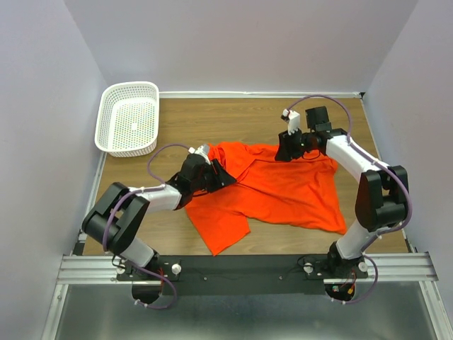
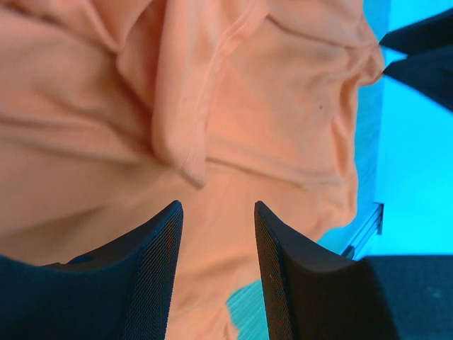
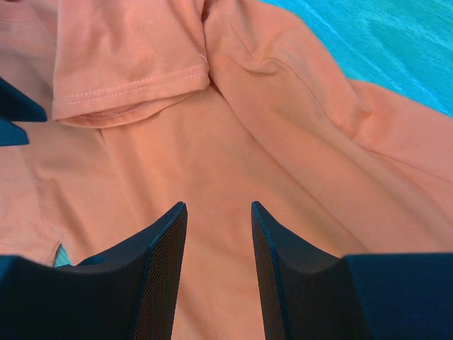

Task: Fold and stack the t-shirts
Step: Flatten the tshirt out

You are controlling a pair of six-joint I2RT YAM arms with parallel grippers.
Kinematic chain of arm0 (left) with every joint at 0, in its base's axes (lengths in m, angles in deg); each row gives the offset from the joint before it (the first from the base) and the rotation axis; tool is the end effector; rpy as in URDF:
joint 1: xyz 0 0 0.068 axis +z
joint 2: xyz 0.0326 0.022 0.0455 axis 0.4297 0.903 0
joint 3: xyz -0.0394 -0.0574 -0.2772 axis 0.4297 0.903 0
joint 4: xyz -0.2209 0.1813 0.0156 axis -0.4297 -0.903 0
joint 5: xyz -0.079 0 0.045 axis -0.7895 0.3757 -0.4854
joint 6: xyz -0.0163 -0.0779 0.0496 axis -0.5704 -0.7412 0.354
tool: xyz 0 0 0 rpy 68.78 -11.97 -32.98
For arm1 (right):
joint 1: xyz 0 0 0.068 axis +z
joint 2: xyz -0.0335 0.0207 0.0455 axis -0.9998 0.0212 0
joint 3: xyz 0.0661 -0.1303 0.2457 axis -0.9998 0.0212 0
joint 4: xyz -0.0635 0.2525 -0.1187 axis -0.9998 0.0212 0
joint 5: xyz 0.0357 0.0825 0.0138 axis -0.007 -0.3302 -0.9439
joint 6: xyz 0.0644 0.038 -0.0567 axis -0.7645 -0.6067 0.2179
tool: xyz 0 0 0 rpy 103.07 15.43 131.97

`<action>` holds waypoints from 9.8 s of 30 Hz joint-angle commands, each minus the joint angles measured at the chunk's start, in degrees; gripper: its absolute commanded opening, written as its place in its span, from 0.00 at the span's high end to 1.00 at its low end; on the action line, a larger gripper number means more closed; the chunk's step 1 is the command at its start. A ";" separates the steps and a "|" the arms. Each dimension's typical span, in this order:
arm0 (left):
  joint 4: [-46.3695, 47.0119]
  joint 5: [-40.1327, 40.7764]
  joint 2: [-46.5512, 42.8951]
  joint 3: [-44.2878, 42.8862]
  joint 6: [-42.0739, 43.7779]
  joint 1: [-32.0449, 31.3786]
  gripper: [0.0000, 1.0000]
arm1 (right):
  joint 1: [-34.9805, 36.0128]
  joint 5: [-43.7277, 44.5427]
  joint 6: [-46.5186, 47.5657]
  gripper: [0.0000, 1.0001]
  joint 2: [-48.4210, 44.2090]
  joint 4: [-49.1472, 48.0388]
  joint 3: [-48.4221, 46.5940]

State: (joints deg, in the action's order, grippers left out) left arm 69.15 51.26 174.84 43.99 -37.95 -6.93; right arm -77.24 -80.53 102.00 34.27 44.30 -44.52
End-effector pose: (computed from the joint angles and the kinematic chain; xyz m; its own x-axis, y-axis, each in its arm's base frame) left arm 0.2808 -0.2038 0.1252 -0.8245 -0.4306 -0.3673 0.0309 0.6137 -0.7889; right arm 0.3900 0.1252 0.1999 -0.6571 -0.3307 -0.6774 -0.6440 0.7133 0.2766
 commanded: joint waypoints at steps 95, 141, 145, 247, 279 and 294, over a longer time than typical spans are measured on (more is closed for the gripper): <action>-29.14 17.39 -32.15 -38.24 19.57 2.59 1.00 | -24.47 5.35 -3.23 0.99 -33.40 1.23 -20.72; -6.81 12.48 16.42 -39.20 6.39 12.95 1.00 | -24.30 5.62 -9.13 1.00 -3.73 -33.21 11.00; -12.53 11.07 28.12 -51.34 6.13 14.80 1.00 | -24.21 5.79 -10.44 0.99 8.24 -32.86 2.83; -52.52 -3.08 -30.48 2.70 11.31 17.53 1.00 | -25.79 9.40 55.48 0.78 -22.75 21.02 27.07; -18.45 -29.61 19.46 -117.13 -17.07 28.42 1.00 | -22.19 4.92 11.16 0.99 -2.15 13.40 -71.15; -21.93 -31.38 -20.99 -15.62 9.81 28.69 1.00 | -22.27 -3.87 37.43 1.00 -43.23 13.10 7.27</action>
State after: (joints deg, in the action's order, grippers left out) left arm 53.96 22.58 157.13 17.47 -36.11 21.63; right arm -99.55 -80.99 128.88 -2.38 54.23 -46.95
